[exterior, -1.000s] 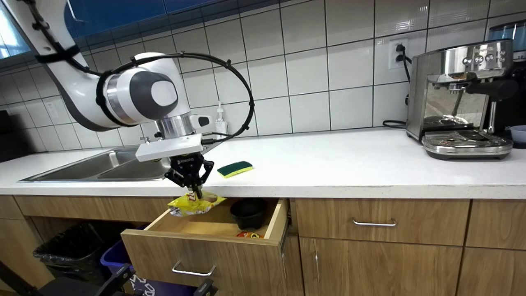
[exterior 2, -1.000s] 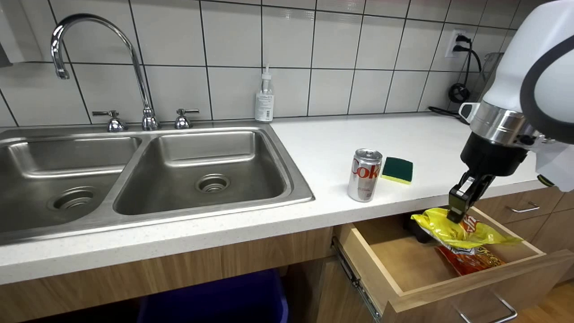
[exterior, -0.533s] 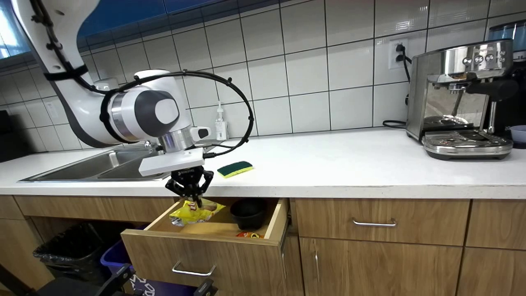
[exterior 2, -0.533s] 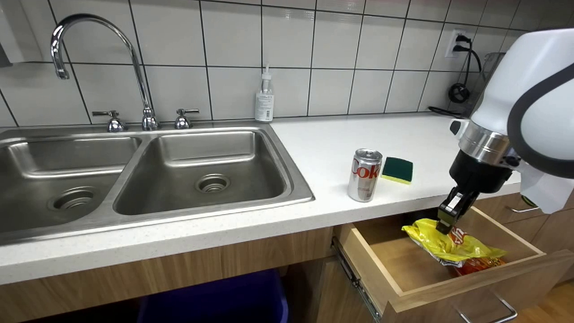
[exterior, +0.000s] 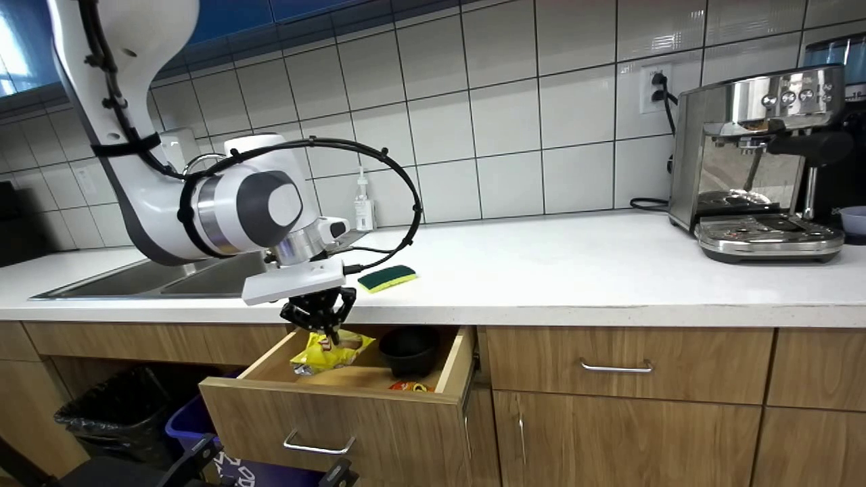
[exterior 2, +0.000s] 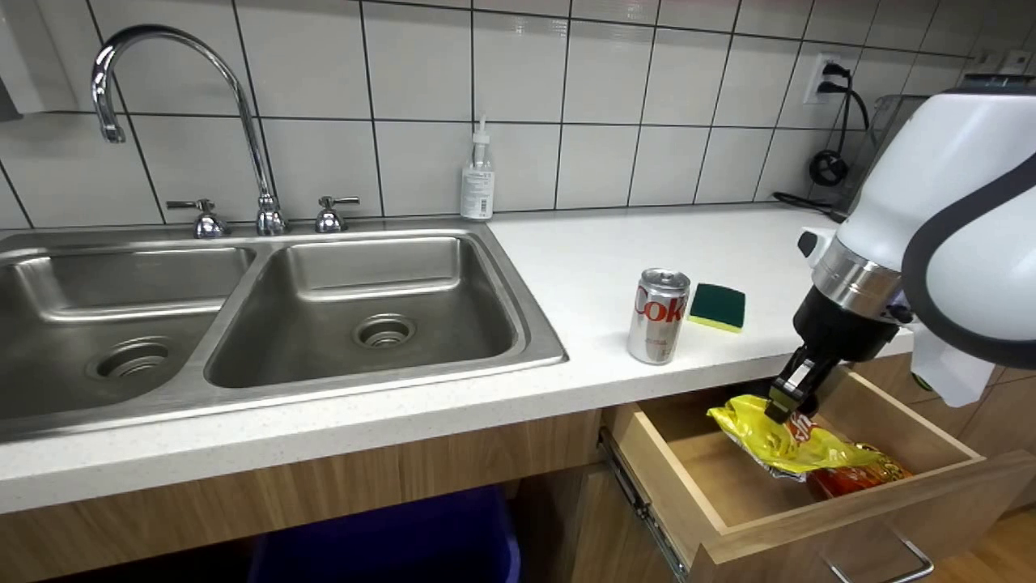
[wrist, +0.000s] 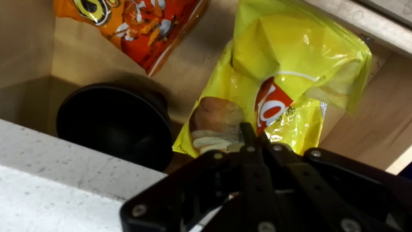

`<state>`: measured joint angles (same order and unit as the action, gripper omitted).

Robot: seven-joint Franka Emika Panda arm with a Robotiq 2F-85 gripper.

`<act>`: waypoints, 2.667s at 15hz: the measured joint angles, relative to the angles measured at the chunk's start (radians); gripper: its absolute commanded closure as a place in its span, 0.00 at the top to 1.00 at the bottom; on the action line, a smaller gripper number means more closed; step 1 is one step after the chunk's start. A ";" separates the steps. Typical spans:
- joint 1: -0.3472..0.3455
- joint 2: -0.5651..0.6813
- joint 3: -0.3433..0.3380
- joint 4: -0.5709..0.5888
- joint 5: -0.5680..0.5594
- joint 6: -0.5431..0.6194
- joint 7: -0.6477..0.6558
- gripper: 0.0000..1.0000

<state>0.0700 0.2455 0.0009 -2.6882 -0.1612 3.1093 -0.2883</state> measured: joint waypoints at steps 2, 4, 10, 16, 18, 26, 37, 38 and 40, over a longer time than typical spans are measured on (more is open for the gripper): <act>0.030 0.027 -0.039 0.011 -0.003 0.042 0.001 0.00; 0.072 0.054 -0.085 0.022 -0.003 0.082 0.001 0.00; 0.167 0.118 -0.172 0.053 -0.003 0.132 0.015 0.55; 0.194 0.134 -0.183 0.066 -0.002 0.138 0.036 0.99; 0.194 0.134 -0.183 0.069 -0.002 0.138 0.039 1.00; 0.177 0.108 -0.184 0.065 0.003 0.082 0.061 1.00; 0.000 -0.130 -0.047 0.056 0.121 -0.315 0.099 1.00; -0.008 -0.149 -0.036 0.056 0.152 -0.347 0.094 1.00; -0.011 -0.183 -0.028 0.055 0.185 -0.413 0.093 1.00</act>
<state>0.0595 0.0622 -0.0266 -2.6331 0.0239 2.6968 -0.1954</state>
